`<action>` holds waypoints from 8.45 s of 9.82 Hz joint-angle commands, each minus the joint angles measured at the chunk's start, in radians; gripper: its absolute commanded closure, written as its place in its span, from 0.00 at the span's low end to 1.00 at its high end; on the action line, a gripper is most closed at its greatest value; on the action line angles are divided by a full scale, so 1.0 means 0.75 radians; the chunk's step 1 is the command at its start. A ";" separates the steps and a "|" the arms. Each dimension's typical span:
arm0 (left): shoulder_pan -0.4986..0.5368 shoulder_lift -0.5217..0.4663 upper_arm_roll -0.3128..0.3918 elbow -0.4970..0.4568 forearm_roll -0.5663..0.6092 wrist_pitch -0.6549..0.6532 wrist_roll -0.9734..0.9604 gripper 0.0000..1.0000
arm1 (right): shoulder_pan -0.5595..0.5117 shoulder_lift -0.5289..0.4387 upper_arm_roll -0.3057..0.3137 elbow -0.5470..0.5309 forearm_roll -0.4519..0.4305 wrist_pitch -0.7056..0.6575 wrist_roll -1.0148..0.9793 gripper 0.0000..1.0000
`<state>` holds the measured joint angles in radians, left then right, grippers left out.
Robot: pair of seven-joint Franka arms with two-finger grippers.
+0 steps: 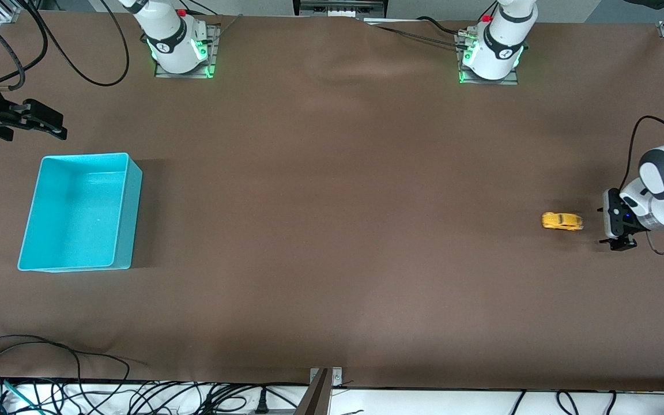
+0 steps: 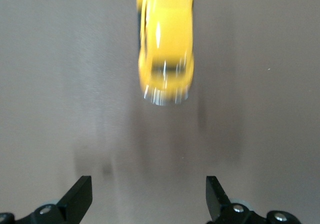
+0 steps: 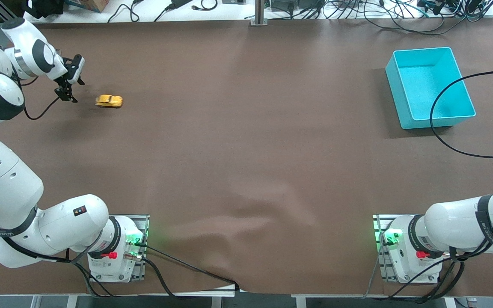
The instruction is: Wind up and store yellow beetle car
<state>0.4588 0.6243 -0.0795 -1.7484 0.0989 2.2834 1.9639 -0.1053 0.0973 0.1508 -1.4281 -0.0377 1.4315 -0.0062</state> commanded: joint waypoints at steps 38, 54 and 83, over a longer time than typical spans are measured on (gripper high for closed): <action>-0.614 -0.914 0.049 0.235 -0.124 -1.089 -2.408 0.00 | 0.014 0.056 0.071 -0.811 -0.009 0.692 -1.392 0.00; -0.610 -0.839 0.057 0.362 -0.101 -1.106 -2.434 0.00 | -0.038 0.418 0.057 -0.896 -0.015 1.047 -1.702 0.00; -0.471 -0.812 0.043 0.466 -0.234 -1.220 -2.336 0.00 | -0.148 0.531 0.057 -0.149 -0.105 0.288 -1.852 1.00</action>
<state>0.1148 0.0077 -0.0509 -1.4239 -0.0820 1.3728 0.2046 -0.1594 0.4736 0.1865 -1.5646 -0.1046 1.6653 -1.3308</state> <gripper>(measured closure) 0.000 0.533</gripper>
